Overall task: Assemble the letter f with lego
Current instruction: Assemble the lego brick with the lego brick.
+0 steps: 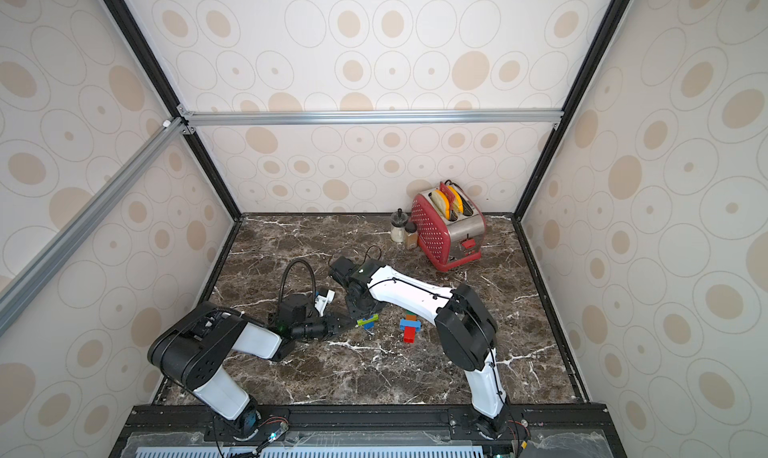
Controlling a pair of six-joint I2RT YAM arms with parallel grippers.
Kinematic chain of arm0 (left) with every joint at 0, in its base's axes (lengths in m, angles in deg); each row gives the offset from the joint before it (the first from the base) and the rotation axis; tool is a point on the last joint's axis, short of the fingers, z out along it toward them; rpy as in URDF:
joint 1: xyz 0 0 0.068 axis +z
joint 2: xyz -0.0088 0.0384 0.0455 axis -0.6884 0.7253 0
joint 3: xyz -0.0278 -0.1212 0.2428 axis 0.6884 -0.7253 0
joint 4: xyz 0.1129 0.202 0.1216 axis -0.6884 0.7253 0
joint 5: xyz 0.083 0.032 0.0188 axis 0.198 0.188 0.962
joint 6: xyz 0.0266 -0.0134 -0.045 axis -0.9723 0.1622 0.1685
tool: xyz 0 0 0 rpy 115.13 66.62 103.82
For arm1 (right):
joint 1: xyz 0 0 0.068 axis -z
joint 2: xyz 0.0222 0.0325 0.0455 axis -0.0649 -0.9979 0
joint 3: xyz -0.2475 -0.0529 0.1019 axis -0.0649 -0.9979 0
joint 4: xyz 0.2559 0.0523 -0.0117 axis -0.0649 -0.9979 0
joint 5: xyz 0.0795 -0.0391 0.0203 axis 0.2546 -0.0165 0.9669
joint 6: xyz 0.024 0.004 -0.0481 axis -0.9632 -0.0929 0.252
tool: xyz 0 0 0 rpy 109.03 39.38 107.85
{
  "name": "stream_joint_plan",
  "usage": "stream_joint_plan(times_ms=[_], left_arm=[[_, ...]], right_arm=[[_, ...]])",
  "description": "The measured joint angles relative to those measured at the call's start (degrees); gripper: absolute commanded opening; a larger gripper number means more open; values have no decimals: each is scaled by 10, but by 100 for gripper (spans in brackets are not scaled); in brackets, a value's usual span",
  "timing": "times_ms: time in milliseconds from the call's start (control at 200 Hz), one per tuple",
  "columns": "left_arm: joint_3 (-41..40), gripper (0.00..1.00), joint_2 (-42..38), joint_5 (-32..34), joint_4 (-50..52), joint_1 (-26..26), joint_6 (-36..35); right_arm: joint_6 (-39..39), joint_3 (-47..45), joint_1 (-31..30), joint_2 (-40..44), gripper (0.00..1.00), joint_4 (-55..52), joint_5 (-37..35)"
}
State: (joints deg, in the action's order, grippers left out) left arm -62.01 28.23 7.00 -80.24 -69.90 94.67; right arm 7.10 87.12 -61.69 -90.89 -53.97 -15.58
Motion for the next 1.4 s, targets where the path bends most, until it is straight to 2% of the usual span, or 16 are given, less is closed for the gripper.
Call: stream_joint_plan(times_ms=[746,836,946,1072,1237,1402], left_arm=[[0,25,-40,16,47,0,-20],[0,36,-56,24,68,0,-23],[7,64,-116,52,141,-1,-40],[22,86,-202,114,251,-1,-53],[49,94,-313,203,415,-1,-67],[87,95,-365,261,538,7,-72]], right_arm=[[6,-29,-5,16,36,31,-10],[10,-30,-5,16,39,32,-10],[15,-30,-5,15,42,32,-2],[24,-27,-8,10,46,25,7],[37,-14,-7,10,51,18,19],[52,3,-7,10,56,16,23]])
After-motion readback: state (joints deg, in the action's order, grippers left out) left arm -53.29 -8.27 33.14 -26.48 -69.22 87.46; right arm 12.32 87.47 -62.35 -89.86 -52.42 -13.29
